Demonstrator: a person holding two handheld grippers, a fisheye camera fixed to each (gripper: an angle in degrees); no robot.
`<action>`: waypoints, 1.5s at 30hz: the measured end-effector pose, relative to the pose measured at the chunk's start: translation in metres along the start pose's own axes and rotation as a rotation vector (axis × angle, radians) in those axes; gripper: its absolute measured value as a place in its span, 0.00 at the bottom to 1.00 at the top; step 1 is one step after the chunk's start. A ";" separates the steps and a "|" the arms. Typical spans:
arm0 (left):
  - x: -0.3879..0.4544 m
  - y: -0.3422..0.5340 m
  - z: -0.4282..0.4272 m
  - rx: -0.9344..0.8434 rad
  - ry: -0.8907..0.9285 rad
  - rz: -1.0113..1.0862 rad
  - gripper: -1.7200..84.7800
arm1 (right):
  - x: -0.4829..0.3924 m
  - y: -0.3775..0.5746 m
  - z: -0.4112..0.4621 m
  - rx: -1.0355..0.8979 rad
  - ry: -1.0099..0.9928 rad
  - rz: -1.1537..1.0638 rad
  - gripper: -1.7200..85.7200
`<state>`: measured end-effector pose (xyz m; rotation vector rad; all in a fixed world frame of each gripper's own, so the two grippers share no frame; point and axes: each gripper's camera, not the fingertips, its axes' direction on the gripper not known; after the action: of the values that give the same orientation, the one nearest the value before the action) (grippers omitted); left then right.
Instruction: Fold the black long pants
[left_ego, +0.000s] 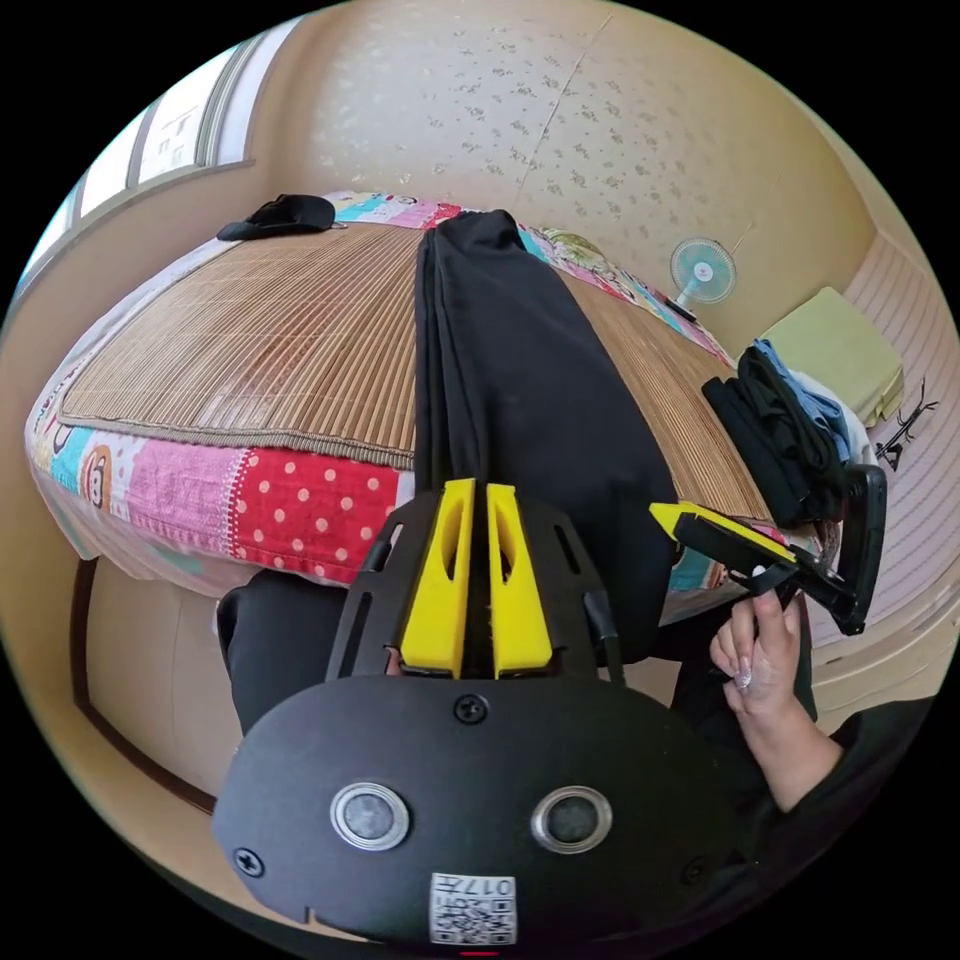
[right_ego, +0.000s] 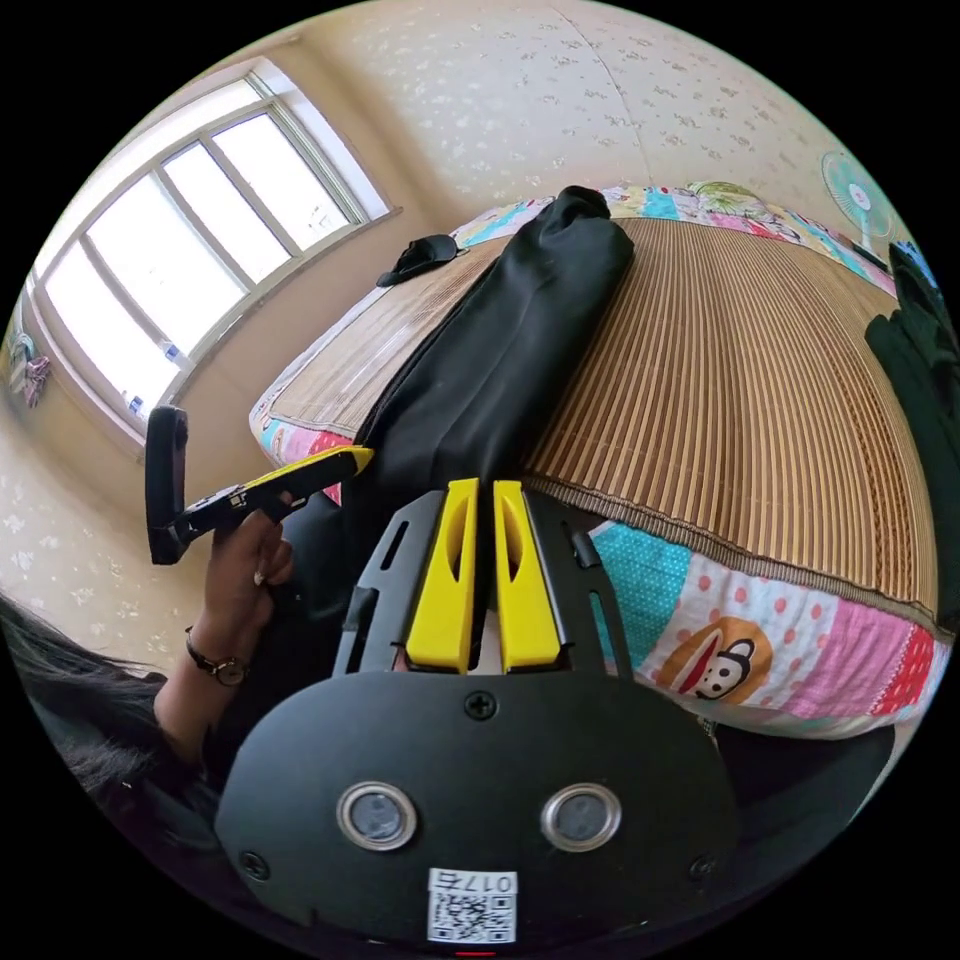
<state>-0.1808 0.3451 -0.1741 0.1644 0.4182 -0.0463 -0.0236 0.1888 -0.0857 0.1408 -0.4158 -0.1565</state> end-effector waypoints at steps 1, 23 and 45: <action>0.000 0.000 -0.008 0.027 0.000 -0.003 0.04 | -0.003 -0.001 -0.003 0.018 -0.008 -0.013 0.06; -0.058 -0.060 0.049 -0.202 0.059 -0.036 0.10 | 0.035 -0.067 0.060 -0.209 -0.160 0.052 0.06; -0.123 -0.155 0.045 -0.040 0.176 -0.105 0.19 | 0.178 -0.108 0.004 -0.058 -0.232 0.191 0.18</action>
<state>-0.2870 0.1859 -0.1062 0.1075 0.6027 -0.1276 0.1225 0.0508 -0.0311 0.0246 -0.6524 0.0034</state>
